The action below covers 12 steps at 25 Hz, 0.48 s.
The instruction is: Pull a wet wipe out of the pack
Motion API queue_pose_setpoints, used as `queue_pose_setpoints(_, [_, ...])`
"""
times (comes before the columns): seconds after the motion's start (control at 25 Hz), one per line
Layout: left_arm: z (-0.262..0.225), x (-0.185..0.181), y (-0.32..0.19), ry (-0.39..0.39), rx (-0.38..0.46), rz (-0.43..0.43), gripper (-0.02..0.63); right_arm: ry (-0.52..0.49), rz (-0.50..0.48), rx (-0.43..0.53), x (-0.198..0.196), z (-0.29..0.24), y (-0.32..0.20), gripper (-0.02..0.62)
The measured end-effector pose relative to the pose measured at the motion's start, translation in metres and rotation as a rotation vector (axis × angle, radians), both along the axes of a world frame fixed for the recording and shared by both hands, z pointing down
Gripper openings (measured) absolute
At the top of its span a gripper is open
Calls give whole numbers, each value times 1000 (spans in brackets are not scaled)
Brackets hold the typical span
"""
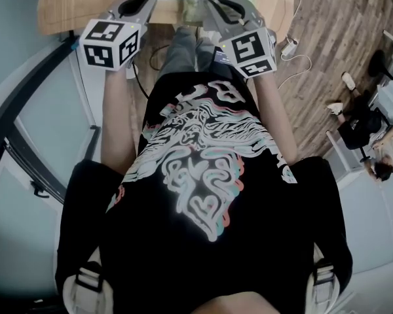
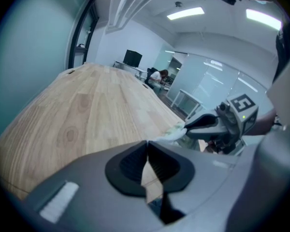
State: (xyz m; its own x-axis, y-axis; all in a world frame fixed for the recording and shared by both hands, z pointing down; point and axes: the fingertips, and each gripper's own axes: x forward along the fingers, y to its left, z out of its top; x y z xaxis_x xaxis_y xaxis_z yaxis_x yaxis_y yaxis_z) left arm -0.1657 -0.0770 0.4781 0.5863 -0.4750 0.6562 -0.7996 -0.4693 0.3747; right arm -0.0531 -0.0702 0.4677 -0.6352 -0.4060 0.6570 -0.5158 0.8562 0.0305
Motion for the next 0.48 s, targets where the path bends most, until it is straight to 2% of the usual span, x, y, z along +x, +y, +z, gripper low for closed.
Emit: queue_pose_setpoints(0.48, [43, -7, -3, -123, 5, 10, 2, -62, 57, -27, 4, -1, -7, 32])
